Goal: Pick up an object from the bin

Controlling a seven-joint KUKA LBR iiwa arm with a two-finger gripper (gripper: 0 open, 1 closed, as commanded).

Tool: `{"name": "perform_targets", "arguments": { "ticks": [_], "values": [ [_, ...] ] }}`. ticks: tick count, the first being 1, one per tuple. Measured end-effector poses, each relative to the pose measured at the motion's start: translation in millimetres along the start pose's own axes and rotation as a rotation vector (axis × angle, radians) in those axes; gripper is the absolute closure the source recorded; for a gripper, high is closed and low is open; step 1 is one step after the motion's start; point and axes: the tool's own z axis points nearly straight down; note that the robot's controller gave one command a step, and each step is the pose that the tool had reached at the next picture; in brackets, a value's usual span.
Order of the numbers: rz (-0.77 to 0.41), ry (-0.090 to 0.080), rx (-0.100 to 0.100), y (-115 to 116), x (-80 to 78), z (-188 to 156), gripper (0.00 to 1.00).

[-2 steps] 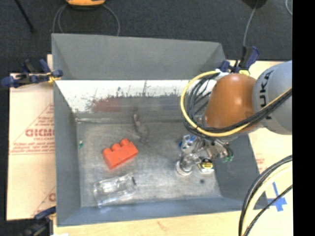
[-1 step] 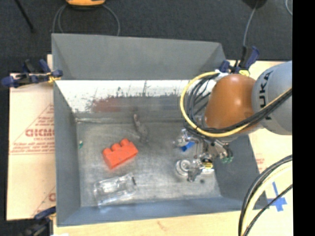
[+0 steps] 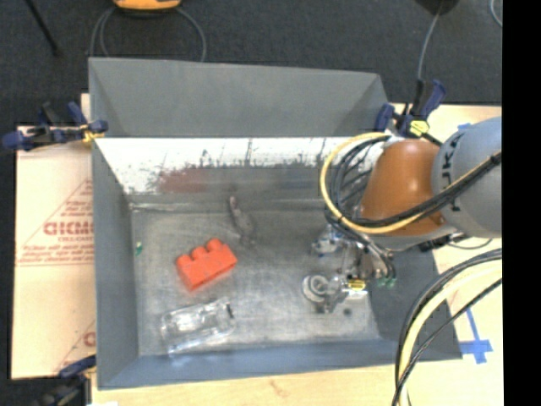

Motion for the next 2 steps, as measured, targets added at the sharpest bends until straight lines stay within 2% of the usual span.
{"name": "perform_targets", "arguments": {
  "ticks": [1,2],
  "values": [
    [-0.002,-0.009,0.002,-1,-2.6,-2,1.00],
    [-0.325,-0.004,0.005,-25,-35.8,-176,1.00]
  ]
}}
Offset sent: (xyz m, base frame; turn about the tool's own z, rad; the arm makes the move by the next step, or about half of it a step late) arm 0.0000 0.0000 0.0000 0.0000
